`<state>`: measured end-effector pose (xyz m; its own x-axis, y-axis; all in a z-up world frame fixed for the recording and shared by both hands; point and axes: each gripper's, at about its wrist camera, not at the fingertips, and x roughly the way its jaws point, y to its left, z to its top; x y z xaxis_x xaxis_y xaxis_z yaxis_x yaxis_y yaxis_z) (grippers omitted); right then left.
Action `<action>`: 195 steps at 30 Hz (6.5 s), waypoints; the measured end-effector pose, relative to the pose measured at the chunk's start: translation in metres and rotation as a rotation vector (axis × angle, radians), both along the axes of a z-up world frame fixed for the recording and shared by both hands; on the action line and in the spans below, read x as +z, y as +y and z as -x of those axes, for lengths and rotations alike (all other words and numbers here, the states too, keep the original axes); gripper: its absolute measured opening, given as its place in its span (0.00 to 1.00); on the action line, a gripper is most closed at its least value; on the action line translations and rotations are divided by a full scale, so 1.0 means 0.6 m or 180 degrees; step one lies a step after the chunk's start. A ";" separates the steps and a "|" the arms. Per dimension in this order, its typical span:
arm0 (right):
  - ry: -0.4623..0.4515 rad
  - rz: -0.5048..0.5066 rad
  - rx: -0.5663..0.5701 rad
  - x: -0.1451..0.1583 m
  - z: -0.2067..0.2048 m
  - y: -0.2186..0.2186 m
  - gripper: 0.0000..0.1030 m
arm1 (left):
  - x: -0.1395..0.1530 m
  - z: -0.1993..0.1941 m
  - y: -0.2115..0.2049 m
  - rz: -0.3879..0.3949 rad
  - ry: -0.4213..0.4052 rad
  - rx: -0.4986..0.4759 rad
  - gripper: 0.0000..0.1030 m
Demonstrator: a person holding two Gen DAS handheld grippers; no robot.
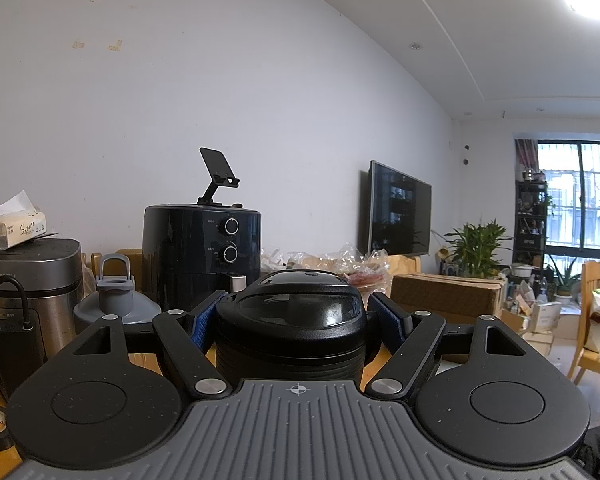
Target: Clean container
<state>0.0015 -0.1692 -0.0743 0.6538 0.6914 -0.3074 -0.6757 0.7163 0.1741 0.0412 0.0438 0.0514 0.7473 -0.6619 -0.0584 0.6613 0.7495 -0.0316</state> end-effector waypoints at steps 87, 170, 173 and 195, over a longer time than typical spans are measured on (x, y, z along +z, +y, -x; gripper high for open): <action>-0.0457 -0.0451 -0.0366 0.073 0.104 -0.101 0.10 | -0.019 0.034 -0.009 0.0026 -0.0153 0.0425 0.92; -0.0350 -0.0473 -0.0476 0.056 0.112 -0.115 0.10 | 0.000 0.083 -0.196 -0.0239 -0.0217 0.3055 0.67; -0.0342 -0.0472 -0.0476 0.056 0.112 -0.114 0.10 | 0.000 0.084 -0.189 -0.0242 -0.0225 0.2983 0.67; -0.0345 -0.0466 -0.0437 0.060 0.107 -0.108 0.10 | -0.004 0.085 -0.117 -0.0186 -0.0245 0.2162 0.66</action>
<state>-0.0629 -0.2341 -0.0385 0.7685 0.6259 -0.1333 -0.5941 0.7752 0.2147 -0.0100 -0.0264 0.0490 0.9991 -0.0424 -0.0098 0.0428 0.9978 0.0499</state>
